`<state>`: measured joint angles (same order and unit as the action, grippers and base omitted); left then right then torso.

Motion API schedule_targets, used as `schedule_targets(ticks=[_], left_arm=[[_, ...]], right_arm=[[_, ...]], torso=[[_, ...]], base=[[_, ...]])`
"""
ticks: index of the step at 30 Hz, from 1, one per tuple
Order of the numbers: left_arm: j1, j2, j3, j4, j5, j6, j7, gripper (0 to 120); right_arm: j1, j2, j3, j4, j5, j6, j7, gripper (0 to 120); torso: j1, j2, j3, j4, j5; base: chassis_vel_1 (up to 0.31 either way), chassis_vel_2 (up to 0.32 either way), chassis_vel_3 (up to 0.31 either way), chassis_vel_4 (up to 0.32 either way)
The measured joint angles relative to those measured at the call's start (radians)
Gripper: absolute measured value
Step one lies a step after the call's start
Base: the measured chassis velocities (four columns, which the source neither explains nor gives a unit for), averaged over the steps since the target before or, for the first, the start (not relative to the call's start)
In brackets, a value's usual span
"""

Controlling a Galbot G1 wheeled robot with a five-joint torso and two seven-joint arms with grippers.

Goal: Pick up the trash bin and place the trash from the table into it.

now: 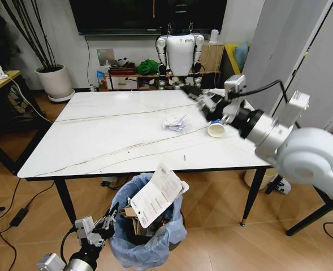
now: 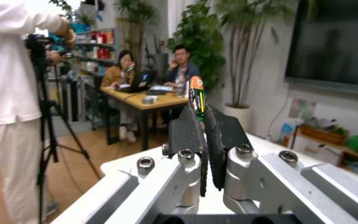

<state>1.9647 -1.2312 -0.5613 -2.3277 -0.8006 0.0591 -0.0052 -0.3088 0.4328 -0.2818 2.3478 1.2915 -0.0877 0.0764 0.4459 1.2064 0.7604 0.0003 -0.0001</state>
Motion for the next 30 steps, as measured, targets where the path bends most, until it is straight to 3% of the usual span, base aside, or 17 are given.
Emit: schedule_targets(ticks=[10, 30], left_arm=[[0.003, 0.0, -0.003, -0.004, -0.001, 0.004, -0.001, 0], [-0.005, -0.032, 0.003, 0.002, 0.014, 0.006, 0.001, 0]], right_arm=[[-0.239, -0.016, -0.011, 0.026, -0.181, 0.014, -0.044, 0], [-0.392, -0.046, -0.041, 0.048, -0.288, 0.054, -0.138, 0]], torso=[[0.0, 0.0, 0.0, -0.0003, 0.0003], [0.0, 0.0, 0.0, -0.0003, -0.0001]], base=[[0.0, 0.0, 0.0, 0.0], [0.0, 0.0, 0.0, 0.0]])
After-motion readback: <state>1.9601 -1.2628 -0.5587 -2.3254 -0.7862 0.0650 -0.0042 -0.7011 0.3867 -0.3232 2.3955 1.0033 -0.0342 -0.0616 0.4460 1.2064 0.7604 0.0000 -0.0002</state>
